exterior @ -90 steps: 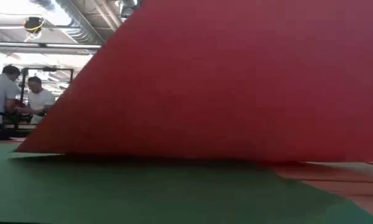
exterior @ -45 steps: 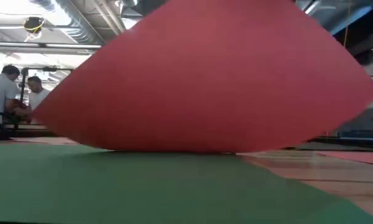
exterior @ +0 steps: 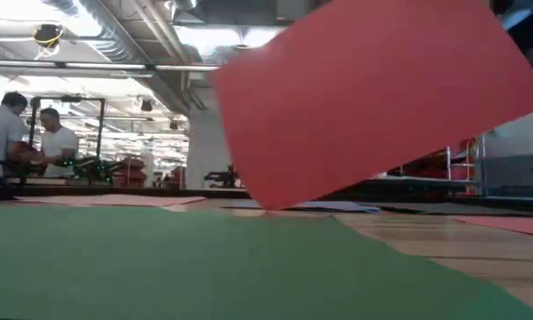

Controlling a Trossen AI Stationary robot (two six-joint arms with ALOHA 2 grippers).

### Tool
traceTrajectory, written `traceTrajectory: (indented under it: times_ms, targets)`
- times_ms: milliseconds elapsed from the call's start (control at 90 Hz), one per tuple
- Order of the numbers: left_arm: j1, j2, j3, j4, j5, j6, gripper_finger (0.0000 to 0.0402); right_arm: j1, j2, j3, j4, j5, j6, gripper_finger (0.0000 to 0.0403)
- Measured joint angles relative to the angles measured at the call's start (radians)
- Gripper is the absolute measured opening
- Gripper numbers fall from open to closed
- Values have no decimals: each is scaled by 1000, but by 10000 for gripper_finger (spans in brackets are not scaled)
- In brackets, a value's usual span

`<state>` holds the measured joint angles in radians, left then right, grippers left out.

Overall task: Organize paper
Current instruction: Stack the red paper on top of the other red paper on the table

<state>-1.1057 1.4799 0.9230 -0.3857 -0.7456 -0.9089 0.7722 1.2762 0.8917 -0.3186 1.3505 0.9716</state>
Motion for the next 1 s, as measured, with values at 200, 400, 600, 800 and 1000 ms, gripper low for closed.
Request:
traceTrajectory:
  times_ms: [200,400,600,800,1000]
  targets:
    - [0,0,0,1,0,-5,0,34,1,0,-220,45,347,0]
    - [2,0,0,3,-2,-10,0,29,9,0,-306,116,497,0]
    - [2,0,0,3,-2,-20,0,10,9,0,-424,77,594,0]
    - [2,0,0,3,-2,-27,0,-9,9,0,-624,-105,736,0]
    - [6,0,0,2,-2,-27,0,-7,18,0,-783,-335,843,0]
